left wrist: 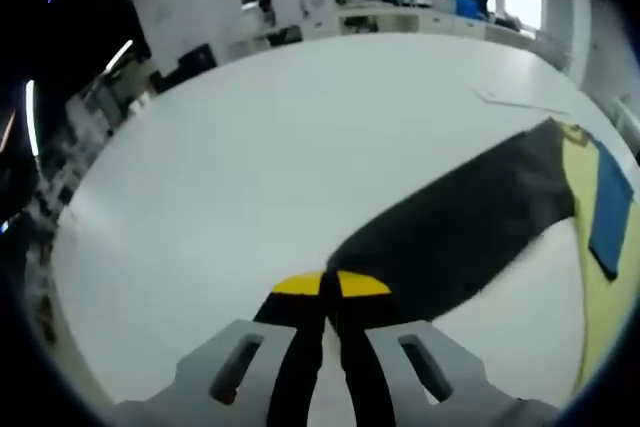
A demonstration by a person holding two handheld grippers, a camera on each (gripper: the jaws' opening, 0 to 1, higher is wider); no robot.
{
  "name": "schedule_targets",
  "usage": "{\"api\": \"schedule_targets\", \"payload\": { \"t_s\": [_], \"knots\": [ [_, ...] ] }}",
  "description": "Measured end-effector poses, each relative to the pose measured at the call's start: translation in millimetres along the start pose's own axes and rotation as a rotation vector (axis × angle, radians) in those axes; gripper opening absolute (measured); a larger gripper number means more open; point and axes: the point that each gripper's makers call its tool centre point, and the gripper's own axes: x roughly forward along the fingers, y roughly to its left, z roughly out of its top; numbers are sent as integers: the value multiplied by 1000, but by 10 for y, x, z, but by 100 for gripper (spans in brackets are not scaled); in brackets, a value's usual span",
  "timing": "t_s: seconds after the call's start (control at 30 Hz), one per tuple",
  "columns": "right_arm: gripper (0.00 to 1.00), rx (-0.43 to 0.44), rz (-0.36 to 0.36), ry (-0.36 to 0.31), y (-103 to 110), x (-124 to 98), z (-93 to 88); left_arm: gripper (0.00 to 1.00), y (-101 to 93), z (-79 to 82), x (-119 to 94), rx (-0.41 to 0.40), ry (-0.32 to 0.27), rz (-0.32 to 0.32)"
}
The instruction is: Fold the garment on the visible template until the final outline fits inside the template.
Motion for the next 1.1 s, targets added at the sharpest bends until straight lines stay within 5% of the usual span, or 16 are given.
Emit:
{"api": "schedule_targets", "payload": {
  "t_s": [0.27,0.47,0.7,1.0,1.1],
  "knots": [
    [99,25,-25,-12,-25,58,4,1,66,61,140,18,-3,10],
    [96,32,-55,-33,-45,79,27,21,130,93,75,23,-22,51],
    [98,44,-50,-56,-15,32,58,33,31,0,-43,-165,-49,0],
    [97,70,-66,-47,-31,14,3,34,-58,-252,-88,-256,-35,-11],
    [97,66,-61,-37,-4,17,-29,33,-79,-278,-82,-219,-24,-5]
  ]
}}
